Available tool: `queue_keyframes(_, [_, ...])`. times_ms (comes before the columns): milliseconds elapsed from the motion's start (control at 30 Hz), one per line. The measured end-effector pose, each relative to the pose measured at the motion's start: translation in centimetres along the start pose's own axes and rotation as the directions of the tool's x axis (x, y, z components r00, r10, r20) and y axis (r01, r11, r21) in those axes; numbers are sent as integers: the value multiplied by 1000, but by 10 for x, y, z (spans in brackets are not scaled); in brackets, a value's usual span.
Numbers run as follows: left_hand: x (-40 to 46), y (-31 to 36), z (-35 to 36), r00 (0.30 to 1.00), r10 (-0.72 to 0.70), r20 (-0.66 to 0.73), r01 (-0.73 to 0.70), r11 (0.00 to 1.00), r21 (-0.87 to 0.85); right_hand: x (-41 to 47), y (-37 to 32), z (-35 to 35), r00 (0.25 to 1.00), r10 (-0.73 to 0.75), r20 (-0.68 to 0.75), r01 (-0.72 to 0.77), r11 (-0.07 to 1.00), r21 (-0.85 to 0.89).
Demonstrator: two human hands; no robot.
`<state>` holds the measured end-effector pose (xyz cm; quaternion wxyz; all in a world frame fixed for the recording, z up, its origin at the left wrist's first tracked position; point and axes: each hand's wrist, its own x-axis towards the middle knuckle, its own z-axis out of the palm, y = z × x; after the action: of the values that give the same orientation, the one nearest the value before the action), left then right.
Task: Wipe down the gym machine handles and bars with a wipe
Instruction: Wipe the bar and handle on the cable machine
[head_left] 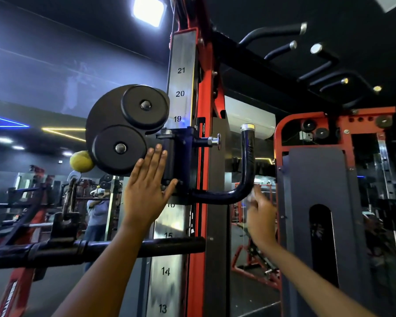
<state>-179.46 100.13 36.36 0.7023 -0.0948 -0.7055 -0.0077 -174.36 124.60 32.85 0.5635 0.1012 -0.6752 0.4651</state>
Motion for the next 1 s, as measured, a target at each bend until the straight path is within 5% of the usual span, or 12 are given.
queue_keyframes(133, [0, 0, 2, 1000, 8, -21, -8, 1000, -7, 44, -15, -8, 973, 130, -191, -123, 991, 46])
queue_keyframes(333, [0, -1, 3, 1000, 11, -9, -11, 1000, -5, 118, -64, -16, 994, 30, 106, -37, 997, 66])
queue_keyframes(500, [-1, -1, 2, 1000, 17, -5, -17, 1000, 3, 42, -20, -3, 970, 244, 13, -235, 917, 322])
queue_keyframes(600, [-1, 0, 3, 1000, 6, -11, -6, 1000, -8, -1, -12, 21, 880, 475, -17, -385, 734, 559])
queue_keyframes(700, [-1, 0, 5, 1000, 8, -6, -8, 1000, -2, -27, -34, 54, 744, 646, 169, -524, 409, 747])
queue_keyframes(867, [-1, -1, 6, 1000, 16, -10, -15, 1000, 1, -32, -55, 61, 630, 627, 458, -678, 158, 718])
queue_keyframes(933, [-1, -2, 8, 1000, 20, -19, -19, 1000, 5, -35, -59, 37, 662, 547, 512, -725, 294, 623])
queue_keyframes(1000, [-2, -1, 10, 999, 17, -33, -17, 1000, 1, -28, -56, 12, 880, 420, 220, -469, 697, 543])
